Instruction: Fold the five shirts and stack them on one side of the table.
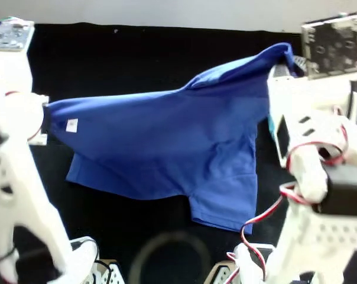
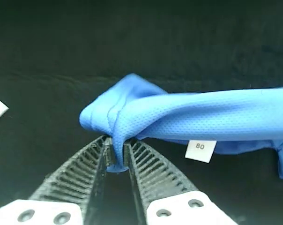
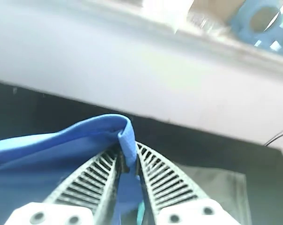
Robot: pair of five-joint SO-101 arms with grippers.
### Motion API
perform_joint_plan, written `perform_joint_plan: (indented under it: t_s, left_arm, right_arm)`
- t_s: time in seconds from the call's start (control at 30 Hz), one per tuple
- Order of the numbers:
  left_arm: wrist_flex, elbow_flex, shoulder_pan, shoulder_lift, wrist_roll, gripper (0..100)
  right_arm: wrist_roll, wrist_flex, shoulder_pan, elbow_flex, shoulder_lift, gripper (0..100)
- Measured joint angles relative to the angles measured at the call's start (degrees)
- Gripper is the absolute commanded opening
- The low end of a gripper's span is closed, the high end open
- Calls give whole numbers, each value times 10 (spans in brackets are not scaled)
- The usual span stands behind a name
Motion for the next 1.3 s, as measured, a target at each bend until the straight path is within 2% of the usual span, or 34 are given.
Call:
perform_joint_plan:
  t_s: [0.27, 0.47, 0.9, 1.1, 1.3]
  left_arm:
    - [1, 0, -1, -149, -3, 9]
    - [1, -49, -3, -219, -3, 9]
    - [1, -69, -3, -303, -4, 9]
    - [1, -63, -3, -309, -4, 9]
    - [1, 4, -3, -309, -4, 9]
  right_arm:
    - [0, 60, 0, -153, 0, 5]
    - [0, 113, 0, -300, -3, 5]
    - [4, 193, 1, -609, -7, 5]
    - [4, 188, 2, -626, -6, 5]
    - [4, 125, 0, -537, 32, 5]
